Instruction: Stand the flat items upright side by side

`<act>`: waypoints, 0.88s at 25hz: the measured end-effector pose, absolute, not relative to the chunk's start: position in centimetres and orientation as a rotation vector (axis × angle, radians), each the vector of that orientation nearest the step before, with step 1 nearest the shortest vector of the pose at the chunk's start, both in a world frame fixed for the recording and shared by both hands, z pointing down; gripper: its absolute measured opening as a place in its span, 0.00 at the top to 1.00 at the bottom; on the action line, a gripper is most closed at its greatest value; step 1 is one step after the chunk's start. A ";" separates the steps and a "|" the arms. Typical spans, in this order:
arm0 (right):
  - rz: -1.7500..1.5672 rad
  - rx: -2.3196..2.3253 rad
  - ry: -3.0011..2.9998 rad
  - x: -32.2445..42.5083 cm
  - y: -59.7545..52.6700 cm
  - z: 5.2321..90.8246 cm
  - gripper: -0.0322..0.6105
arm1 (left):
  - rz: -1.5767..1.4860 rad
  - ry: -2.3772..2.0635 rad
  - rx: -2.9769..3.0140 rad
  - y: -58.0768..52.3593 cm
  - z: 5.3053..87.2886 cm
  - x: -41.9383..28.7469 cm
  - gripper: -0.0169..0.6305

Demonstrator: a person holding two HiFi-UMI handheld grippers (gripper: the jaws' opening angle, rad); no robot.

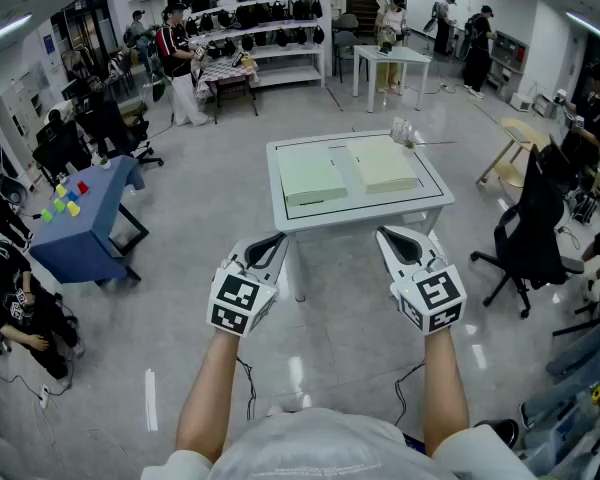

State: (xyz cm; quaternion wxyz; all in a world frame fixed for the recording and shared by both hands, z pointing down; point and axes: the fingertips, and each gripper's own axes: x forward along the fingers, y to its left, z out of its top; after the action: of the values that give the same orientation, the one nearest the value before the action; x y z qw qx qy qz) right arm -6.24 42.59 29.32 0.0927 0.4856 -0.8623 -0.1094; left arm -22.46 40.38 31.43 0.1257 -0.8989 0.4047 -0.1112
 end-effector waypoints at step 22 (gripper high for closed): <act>-0.037 1.335 -2.678 0.0 39.8 32.4 0.67 | -0.355 1.428 -2.679 37.4 35.1 -20.2 0.75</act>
State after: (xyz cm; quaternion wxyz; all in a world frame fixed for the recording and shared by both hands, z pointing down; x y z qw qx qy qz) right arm -0.04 39.84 32.42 0.0743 0.4448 -0.8924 -0.0124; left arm -20.25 37.36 35.13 0.0424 -0.8757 0.4668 -0.1159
